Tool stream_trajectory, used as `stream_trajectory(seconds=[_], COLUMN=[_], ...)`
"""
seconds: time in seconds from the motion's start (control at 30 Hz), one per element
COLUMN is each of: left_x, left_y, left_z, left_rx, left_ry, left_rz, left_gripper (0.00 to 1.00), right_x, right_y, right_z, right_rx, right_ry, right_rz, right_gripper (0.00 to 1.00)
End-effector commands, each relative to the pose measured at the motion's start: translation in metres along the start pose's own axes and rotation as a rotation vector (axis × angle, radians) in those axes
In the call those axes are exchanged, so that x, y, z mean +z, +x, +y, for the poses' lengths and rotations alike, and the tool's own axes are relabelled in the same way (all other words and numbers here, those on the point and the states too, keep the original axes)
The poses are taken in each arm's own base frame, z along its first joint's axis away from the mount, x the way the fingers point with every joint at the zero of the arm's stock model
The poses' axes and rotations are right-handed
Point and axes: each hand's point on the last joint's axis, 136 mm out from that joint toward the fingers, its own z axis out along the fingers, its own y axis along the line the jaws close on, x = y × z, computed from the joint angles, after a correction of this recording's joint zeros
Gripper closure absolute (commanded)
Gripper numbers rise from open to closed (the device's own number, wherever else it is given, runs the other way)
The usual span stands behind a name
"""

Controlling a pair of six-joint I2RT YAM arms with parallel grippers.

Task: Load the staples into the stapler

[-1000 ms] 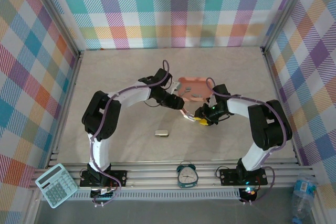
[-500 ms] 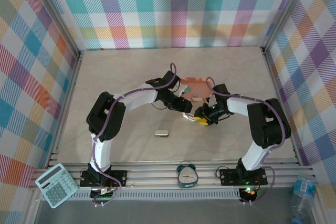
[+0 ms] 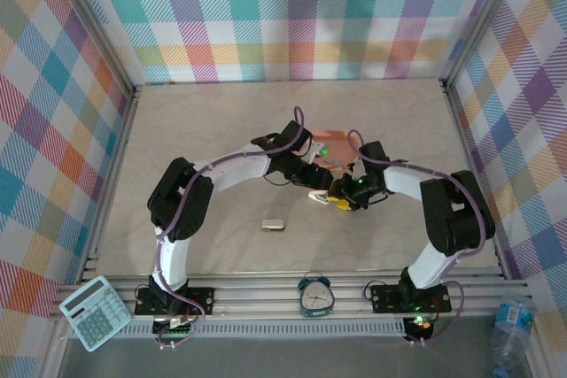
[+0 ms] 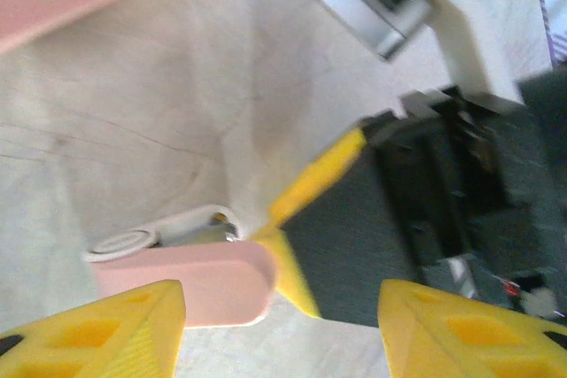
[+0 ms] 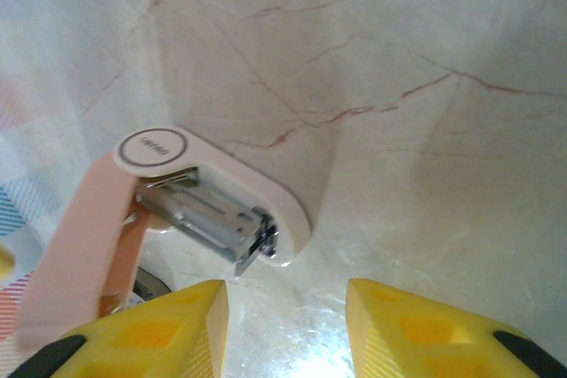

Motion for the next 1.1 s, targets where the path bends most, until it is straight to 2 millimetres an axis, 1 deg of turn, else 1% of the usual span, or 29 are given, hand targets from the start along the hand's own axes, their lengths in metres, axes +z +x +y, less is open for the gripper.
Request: stream_trajectory(seconds=[0.0, 0.07, 0.13, 0.23, 0.3, 0.37, 0.43, 0.6, 0.77, 0.83, 0.97, 1.03, 1.07], left_x=[-0.027, -0.029, -0.029, -0.028, -0.027, -0.027, -0.028, -0.036, -0.040, -0.041, -0.040, -0.040, -0.040], left_y=[-0.016, -0.015, -0.013, -0.010, -0.007, -0.005, -0.003, 0.000, 0.004, 0.004, 0.008, 0.008, 0.009], left_z=[0.008, 0.016, 0.022, 0.032, 0.038, 0.045, 0.051, 0.058, 0.062, 0.062, 0.064, 0.065, 0.065], left_rx=[-0.020, -0.040, -0.053, -0.086, -0.111, -0.136, -0.159, -0.172, -0.173, -0.173, -0.179, -0.178, -0.177], left_ry=[-0.043, -0.064, -0.087, -0.121, -0.133, -0.153, -0.169, -0.178, -0.186, -0.186, -0.192, -0.193, -0.193], left_rz=[-0.087, -0.087, -0.082, -0.080, -0.077, -0.075, -0.074, -0.083, -0.086, -0.089, -0.085, -0.083, -0.083], left_gripper=[0.41, 0.42, 0.42, 0.43, 0.44, 0.44, 0.44, 0.44, 0.44, 0.44, 0.44, 0.44, 0.44], right_x=[-0.012, -0.019, -0.027, -0.040, -0.044, -0.044, -0.040, -0.025, -0.009, -0.003, 0.004, 0.005, 0.003], right_y=[0.004, 0.007, 0.009, 0.008, 0.005, 0.003, 0.002, -0.001, -0.002, -0.001, 0.004, 0.007, 0.007], right_z=[0.002, 0.002, 0.006, 0.023, 0.034, 0.042, 0.044, 0.040, 0.033, 0.026, -0.002, -0.006, -0.002], right_rx=[-0.035, -0.033, -0.042, -0.060, -0.069, -0.088, -0.092, -0.096, -0.095, -0.088, -0.056, -0.052, -0.057], right_ry=[0.014, 0.022, 0.017, -0.029, -0.059, -0.061, -0.043, 0.008, 0.030, 0.053, 0.150, 0.156, 0.144], right_rz=[-0.031, -0.039, -0.054, -0.081, -0.088, -0.076, -0.058, -0.016, 0.025, 0.042, 0.066, 0.072, 0.068], right_gripper=[0.60, 0.59, 0.58, 0.56, 0.55, 0.53, 0.51, 0.49, 0.49, 0.49, 0.54, 0.54, 0.54])
